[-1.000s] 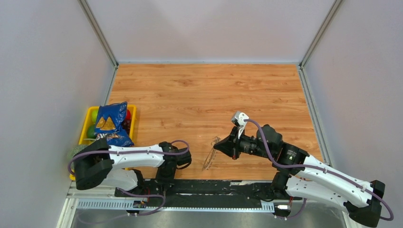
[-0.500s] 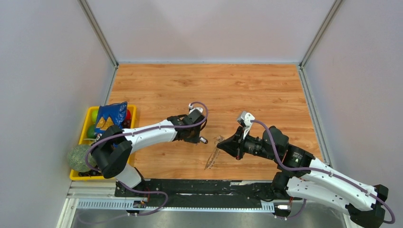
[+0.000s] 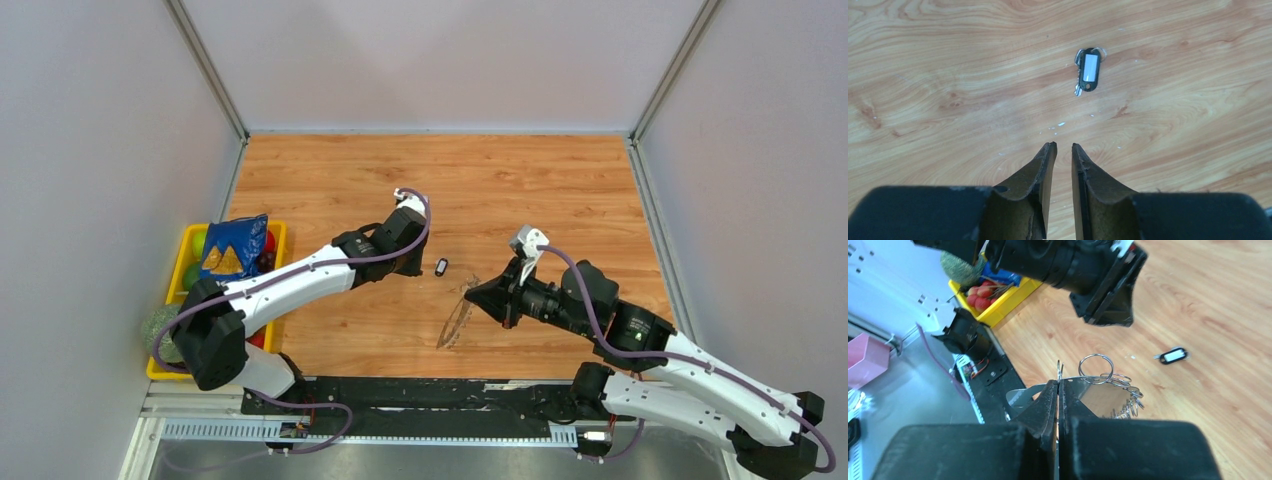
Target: Put the keys on the keyring
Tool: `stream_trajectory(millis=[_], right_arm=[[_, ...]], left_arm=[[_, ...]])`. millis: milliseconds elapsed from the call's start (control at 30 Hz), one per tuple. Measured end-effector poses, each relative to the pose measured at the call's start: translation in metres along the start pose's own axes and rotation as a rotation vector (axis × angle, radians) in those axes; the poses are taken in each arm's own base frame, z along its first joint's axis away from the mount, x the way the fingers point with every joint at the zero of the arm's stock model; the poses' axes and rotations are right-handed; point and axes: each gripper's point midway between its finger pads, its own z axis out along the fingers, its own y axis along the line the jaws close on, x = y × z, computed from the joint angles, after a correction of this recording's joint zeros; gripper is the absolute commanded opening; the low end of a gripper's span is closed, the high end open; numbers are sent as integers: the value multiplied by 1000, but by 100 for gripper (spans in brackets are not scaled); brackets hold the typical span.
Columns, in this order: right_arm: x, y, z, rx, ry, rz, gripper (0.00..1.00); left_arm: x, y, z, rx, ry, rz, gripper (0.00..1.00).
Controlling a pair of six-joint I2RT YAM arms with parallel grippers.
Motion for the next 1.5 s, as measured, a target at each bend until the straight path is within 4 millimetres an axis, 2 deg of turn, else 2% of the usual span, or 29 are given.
stream_trajectory(millis=[233,333,433,633,933,1033,1267,1500], right_arm=[[-46,-11,-19,125,-82,-38,0],[-62,-14,-28,167,-115,-41,0],[-69,-18,-35,200,-131,-40,0],[-64,-27,-44,247,-116,-40,0],[-56,-36,-47,290,-87,-45,0],[-57,-37,-47,295,-89,-45,0],[-57,-38,-50,301,-92,-47,0],[-57,-37,-51,296,-93,-51,0]], left_arm=[[-7,-18,1,101,-24,36,52],[-7,-27,13,135,-28,73,55],[-1,-33,32,153,-2,118,56],[8,-37,70,174,54,171,57],[-26,-54,104,178,32,141,57],[-29,-57,115,162,44,126,57],[-15,-47,127,89,122,107,57],[-4,-38,125,29,168,92,57]])
